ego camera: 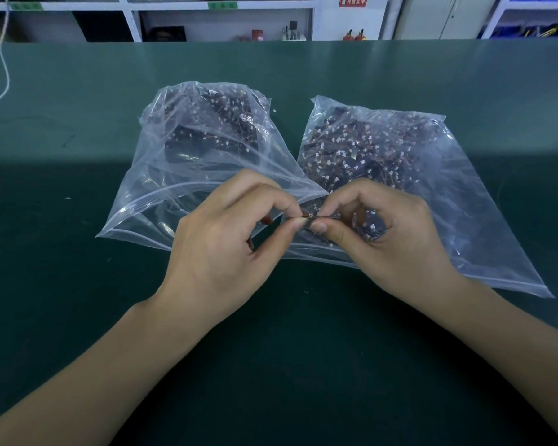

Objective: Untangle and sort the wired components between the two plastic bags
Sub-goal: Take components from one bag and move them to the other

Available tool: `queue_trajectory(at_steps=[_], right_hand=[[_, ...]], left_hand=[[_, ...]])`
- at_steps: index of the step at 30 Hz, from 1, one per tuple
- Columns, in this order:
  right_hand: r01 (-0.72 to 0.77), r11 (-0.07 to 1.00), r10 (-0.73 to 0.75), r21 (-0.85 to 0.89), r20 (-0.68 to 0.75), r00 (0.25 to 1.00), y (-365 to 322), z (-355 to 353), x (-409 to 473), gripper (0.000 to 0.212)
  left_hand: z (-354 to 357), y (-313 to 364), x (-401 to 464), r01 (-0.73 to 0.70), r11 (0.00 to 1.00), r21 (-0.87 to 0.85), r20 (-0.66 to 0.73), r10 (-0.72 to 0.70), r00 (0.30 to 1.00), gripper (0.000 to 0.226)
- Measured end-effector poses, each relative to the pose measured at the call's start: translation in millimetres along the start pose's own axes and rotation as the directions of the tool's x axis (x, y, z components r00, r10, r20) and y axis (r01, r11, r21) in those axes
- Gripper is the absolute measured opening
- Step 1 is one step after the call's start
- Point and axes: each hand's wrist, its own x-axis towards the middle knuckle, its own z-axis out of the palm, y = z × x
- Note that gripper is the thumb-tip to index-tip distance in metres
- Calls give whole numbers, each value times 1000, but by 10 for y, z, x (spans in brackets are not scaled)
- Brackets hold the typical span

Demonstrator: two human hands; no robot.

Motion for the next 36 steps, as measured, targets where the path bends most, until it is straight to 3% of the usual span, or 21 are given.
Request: queue_trajectory(at_steps=[5, 10, 15, 22, 32, 36], right_hand=[[57, 957, 8, -284, 222, 975, 99, -7, -24, 51], [76, 944, 21, -321, 289, 957, 113, -51, 7, 39], [87, 955, -34, -284, 186, 982, 106, -53, 2, 21], [75, 958, -81, -278, -10, 997, 138, -65, 5, 26], [93, 959, -116, -267, -72, 991, 101, -58, 2, 22], [102, 958, -130, -270, -89, 987, 87, -64, 14, 15]], left_hand=[[14, -70, -23, 120, 991, -65, -37, -123, 992, 5], [10, -89, -16, 107, 993, -48, -61, -110, 992, 7], [9, -31, -27, -27, 994, -102, 8, 28, 1000, 4], [58, -85, -46, -28, 999, -41, 77, 31, 997, 3], [173, -9, -2, -164, 986, 35, -79, 166, 983, 10], [194, -10, 36, -270, 943, 195, -6, 277, 961, 9]])
